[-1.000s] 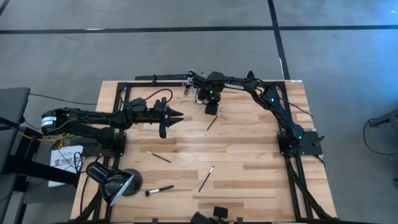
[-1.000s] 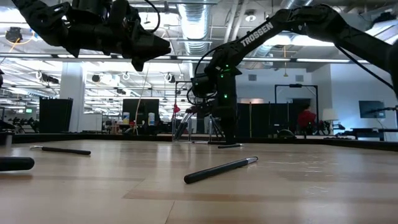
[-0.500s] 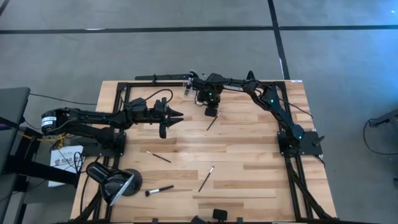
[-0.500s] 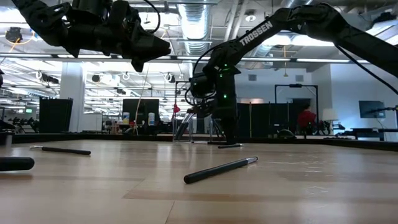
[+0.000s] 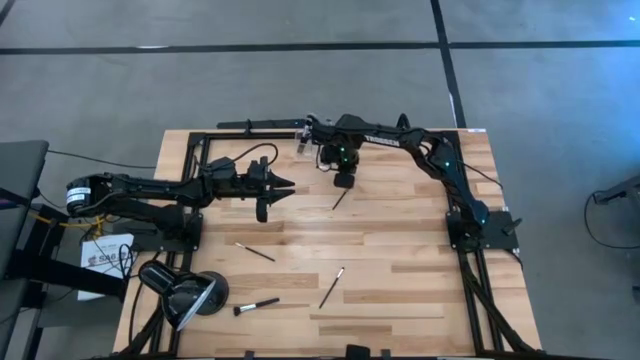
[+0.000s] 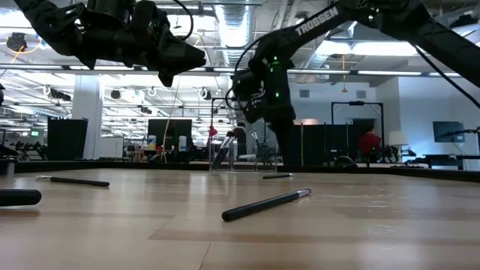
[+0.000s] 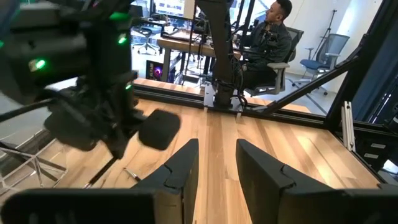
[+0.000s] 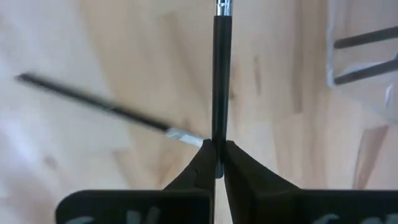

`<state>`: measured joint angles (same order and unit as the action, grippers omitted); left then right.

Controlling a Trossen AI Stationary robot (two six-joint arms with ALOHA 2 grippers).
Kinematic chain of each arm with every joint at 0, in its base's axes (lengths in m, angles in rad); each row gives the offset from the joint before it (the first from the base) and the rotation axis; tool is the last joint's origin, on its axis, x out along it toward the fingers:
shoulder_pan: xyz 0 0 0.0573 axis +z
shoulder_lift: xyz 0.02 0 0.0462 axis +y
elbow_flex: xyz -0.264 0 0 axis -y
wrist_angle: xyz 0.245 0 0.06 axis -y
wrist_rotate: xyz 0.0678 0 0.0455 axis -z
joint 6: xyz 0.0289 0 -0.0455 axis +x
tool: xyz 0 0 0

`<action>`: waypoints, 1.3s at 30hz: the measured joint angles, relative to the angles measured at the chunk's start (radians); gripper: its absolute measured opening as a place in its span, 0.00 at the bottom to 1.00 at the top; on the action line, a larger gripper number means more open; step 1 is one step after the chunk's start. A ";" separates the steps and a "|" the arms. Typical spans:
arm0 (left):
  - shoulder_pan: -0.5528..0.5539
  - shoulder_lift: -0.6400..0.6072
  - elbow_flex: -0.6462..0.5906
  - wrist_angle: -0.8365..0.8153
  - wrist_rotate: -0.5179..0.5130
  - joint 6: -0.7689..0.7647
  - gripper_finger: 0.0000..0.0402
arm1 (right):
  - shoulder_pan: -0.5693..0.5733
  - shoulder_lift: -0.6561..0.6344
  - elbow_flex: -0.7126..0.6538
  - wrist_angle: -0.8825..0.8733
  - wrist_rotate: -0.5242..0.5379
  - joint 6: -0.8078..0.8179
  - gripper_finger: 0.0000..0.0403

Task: Sort items
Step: Put the eyeshadow brush into the right section of the transparent organizer

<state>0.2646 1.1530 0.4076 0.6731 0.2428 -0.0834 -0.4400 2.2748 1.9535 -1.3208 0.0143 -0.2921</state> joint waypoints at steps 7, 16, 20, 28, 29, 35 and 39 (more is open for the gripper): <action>0.000 0.000 0.000 0.000 0.000 -0.002 0.26 | 0.053 -0.043 0.001 -0.005 -0.043 0.034 0.03; 0.000 0.000 0.000 -0.044 0.000 -0.004 0.26 | 0.089 -0.168 -0.016 0.063 -0.102 0.094 0.02; 0.000 0.000 0.000 -0.047 0.000 -0.020 0.26 | 0.105 -0.322 -0.204 0.233 -0.109 0.141 0.02; 0.000 0.000 0.000 0.003 0.017 -0.027 0.26 | 0.144 -0.736 -0.813 0.959 -0.161 0.306 0.02; -0.001 0.000 0.000 0.024 0.033 -0.027 0.26 | 0.152 -0.775 -0.879 1.068 -0.170 0.319 0.01; -0.057 0.000 0.000 0.161 0.058 -0.038 0.26 | 0.221 -0.887 -1.150 1.671 -0.219 0.379 0.01; -0.095 0.016 0.001 0.235 0.026 -0.049 0.27 | 0.300 -0.851 -1.192 1.890 -0.225 0.359 0.01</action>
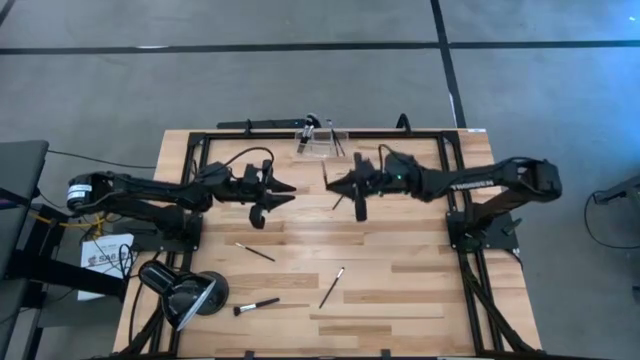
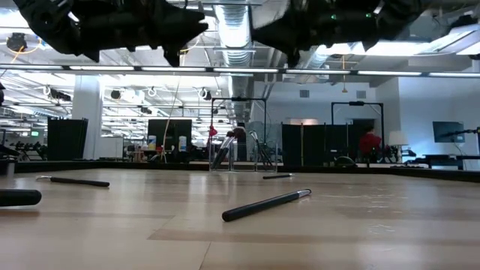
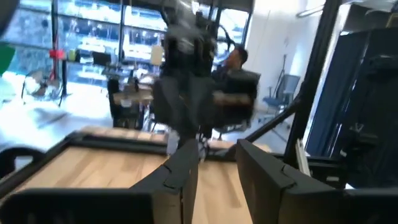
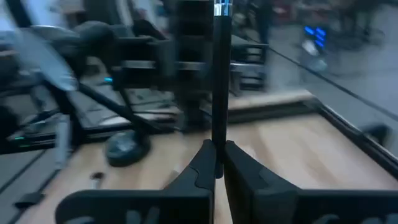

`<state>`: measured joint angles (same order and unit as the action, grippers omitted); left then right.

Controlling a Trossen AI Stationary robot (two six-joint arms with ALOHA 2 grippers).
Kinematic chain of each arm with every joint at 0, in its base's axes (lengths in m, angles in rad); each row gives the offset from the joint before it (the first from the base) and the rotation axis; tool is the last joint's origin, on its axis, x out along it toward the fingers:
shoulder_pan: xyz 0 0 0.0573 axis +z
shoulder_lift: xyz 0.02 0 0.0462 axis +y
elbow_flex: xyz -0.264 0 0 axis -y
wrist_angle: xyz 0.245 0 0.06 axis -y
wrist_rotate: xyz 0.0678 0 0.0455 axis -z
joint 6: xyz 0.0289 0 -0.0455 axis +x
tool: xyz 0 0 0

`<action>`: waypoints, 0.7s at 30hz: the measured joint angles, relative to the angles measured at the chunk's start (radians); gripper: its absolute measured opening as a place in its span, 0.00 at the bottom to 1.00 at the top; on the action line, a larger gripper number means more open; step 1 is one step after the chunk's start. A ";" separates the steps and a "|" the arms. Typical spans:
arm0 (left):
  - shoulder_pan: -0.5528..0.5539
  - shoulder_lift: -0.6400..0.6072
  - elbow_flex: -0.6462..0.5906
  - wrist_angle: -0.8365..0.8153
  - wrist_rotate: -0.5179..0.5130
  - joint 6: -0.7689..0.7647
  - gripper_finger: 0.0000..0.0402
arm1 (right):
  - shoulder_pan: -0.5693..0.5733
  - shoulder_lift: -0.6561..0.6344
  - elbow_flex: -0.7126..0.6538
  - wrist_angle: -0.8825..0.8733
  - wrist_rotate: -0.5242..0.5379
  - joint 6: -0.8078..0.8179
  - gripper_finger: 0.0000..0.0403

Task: Sort items
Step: Put the eyeshadow brush into the right section of the transparent organizer

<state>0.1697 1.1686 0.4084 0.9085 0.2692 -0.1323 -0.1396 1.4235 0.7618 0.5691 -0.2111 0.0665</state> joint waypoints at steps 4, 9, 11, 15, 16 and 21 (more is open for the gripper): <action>-0.044 0.034 0.000 0.074 0.000 0.051 0.33 | 0.076 0.079 0.008 0.081 -0.003 -0.054 0.01; -0.115 0.128 0.003 0.160 -0.080 0.179 0.42 | 0.123 0.163 0.042 0.093 -0.003 -0.091 0.01; -0.125 0.169 0.009 0.208 -0.101 0.186 0.45 | 0.128 0.179 0.054 0.100 -0.003 -0.093 0.01; -0.134 0.221 0.029 0.293 -0.104 0.181 0.49 | 0.126 0.196 0.056 0.100 -0.002 -0.093 0.01; -0.138 0.228 0.032 0.295 -0.103 0.181 0.49 | 0.126 0.201 0.057 0.106 -0.002 -0.093 0.01; -0.152 0.256 0.043 0.297 -0.074 0.181 0.49 | 0.126 0.215 0.057 0.119 -0.002 -0.091 0.01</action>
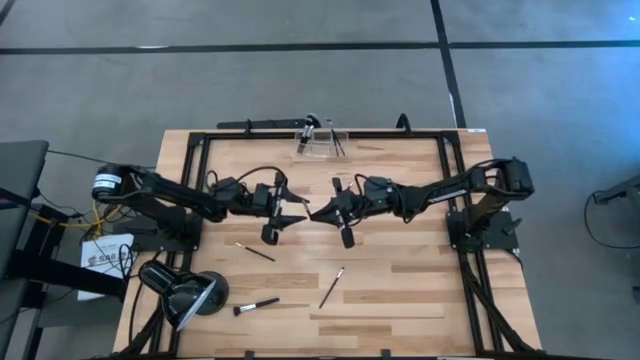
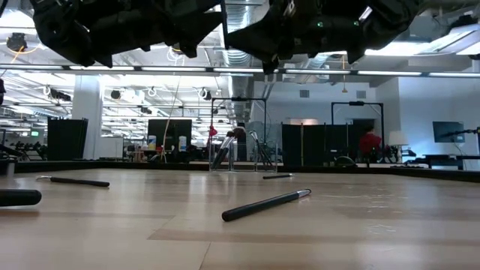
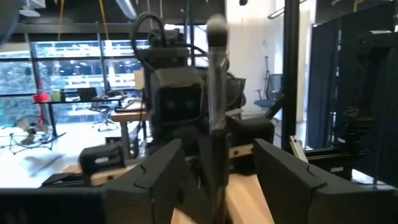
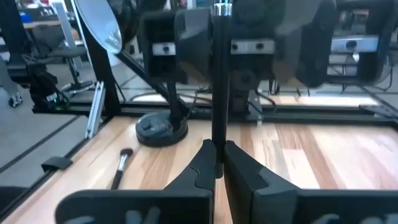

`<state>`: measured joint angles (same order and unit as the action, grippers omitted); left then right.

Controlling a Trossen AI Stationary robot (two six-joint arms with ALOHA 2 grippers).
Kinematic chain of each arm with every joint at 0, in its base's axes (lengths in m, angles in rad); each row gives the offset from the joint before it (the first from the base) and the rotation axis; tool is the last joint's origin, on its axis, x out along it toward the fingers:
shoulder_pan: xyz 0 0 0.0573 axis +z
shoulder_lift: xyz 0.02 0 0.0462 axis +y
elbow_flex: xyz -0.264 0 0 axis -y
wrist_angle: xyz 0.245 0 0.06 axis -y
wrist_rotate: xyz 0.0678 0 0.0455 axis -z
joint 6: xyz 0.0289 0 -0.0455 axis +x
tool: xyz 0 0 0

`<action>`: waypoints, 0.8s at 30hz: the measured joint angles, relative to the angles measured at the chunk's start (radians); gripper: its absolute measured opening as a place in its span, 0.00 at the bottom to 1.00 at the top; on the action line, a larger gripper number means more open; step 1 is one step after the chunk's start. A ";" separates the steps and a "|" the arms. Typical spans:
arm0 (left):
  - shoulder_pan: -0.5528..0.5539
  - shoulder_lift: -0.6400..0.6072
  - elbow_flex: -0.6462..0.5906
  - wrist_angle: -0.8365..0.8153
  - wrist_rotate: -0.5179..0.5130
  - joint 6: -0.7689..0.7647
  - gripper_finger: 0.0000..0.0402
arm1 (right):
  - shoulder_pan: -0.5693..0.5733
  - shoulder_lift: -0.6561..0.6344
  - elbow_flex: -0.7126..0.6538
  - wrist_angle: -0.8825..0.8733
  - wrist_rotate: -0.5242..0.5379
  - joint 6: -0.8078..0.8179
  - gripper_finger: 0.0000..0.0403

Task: Sort items
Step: Put the eyeshadow brush into the right section of the transparent organizer

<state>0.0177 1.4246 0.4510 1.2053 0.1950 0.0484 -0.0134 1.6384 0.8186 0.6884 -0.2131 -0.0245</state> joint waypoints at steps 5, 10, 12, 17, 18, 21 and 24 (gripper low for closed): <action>0.001 0.010 0.006 0.001 -0.016 -0.001 0.47 | -0.002 0.005 -0.001 0.001 0.002 0.000 0.01; 0.000 0.010 0.009 0.002 -0.019 -0.018 0.43 | -0.002 0.005 -0.001 0.001 0.002 -0.002 0.01; 0.001 0.010 0.009 0.005 -0.019 -0.032 0.41 | -0.002 0.005 -0.001 0.001 0.002 -0.002 0.01; 0.001 0.010 0.010 0.008 -0.023 -0.054 0.34 | -0.002 0.006 -0.001 -0.006 0.003 -0.004 0.01; 0.001 0.010 0.010 0.008 -0.028 -0.057 0.32 | -0.002 0.006 -0.001 -0.007 0.003 -0.005 0.01; 0.001 0.010 0.011 0.008 -0.034 -0.064 0.27 | -0.002 0.006 -0.001 -0.007 0.003 -0.005 0.02; 0.001 0.010 0.014 0.008 -0.034 -0.072 0.21 | -0.002 0.006 -0.001 -0.007 0.004 -0.005 0.02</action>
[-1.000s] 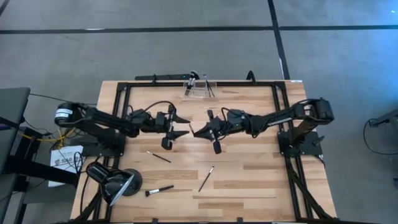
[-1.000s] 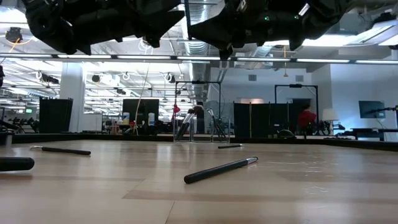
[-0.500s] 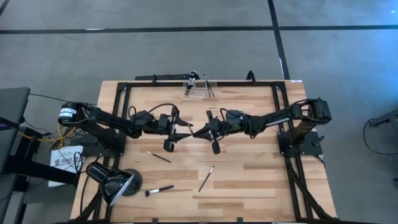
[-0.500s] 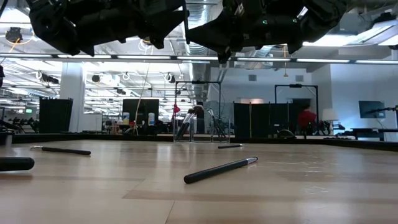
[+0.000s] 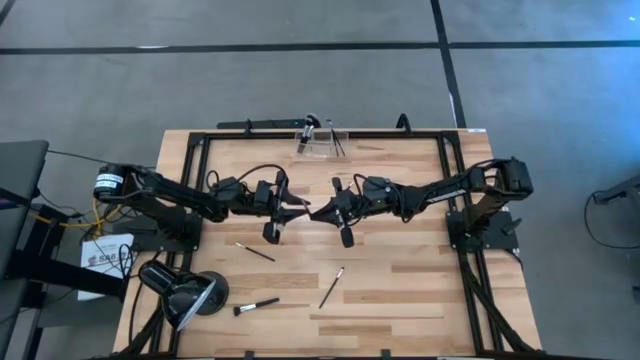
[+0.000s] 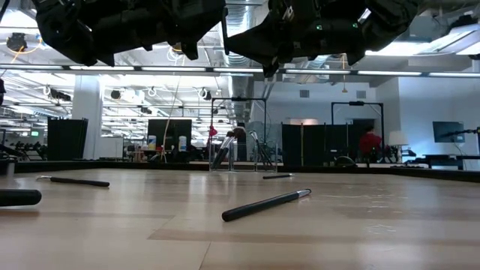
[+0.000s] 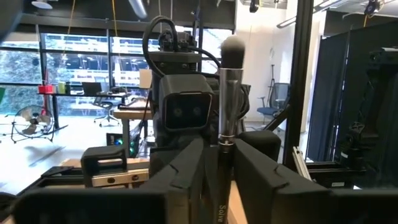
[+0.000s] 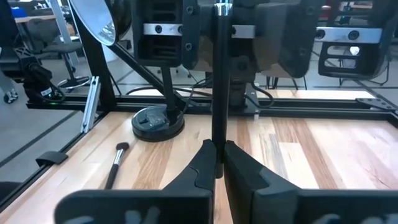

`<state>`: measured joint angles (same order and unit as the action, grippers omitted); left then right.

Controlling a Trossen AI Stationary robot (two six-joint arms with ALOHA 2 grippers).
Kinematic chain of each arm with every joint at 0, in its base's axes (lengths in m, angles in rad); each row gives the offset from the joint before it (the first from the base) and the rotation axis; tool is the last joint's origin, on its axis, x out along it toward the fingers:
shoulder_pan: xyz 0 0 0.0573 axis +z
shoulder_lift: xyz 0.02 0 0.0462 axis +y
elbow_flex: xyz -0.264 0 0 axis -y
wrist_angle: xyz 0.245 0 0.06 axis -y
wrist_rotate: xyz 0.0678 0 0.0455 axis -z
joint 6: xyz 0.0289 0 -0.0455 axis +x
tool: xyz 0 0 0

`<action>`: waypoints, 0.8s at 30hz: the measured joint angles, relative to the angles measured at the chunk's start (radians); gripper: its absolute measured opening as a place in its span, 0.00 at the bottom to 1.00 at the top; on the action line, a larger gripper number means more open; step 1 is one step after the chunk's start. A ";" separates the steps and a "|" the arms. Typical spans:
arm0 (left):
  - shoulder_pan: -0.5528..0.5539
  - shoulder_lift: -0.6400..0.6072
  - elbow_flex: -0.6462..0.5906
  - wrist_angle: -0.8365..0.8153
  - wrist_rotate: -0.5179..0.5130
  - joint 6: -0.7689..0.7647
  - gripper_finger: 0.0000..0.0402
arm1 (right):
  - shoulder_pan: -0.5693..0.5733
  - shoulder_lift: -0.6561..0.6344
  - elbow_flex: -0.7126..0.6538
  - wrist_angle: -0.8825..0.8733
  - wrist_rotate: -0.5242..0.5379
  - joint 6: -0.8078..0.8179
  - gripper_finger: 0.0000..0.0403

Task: Sort items
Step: Put the eyeshadow brush into the right section of the transparent organizer

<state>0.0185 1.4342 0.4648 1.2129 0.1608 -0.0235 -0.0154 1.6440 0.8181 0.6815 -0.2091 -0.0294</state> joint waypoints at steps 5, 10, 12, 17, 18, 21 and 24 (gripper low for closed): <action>0.000 0.000 0.000 -0.001 0.002 0.000 0.09 | 0.000 0.000 0.000 -0.001 0.003 0.002 0.02; 0.000 0.000 0.000 -0.007 0.002 -0.001 0.05 | 0.000 0.000 0.000 -0.003 0.003 0.003 0.04; 0.000 0.000 0.000 -0.010 -0.002 -0.001 0.07 | 0.000 0.000 0.000 -0.005 0.003 0.003 0.05; 0.007 -0.002 0.001 -0.043 -0.015 0.011 0.07 | 0.000 0.000 0.000 -0.019 0.006 0.002 0.09; 0.013 -0.002 0.002 -0.062 -0.015 0.022 0.06 | -0.001 0.000 0.000 -0.023 0.007 0.002 0.11; 0.034 -0.002 0.002 -0.123 -0.010 0.043 0.04 | -0.002 0.000 0.000 -0.030 0.012 -0.004 0.15; 0.061 -0.002 0.001 -0.160 0.039 0.047 0.07 | -0.005 0.001 -0.001 -0.031 0.013 -0.010 0.21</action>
<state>0.0796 1.4320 0.4662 1.0533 0.2000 0.0231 -0.0208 1.6447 0.8173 0.6508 -0.1966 -0.0393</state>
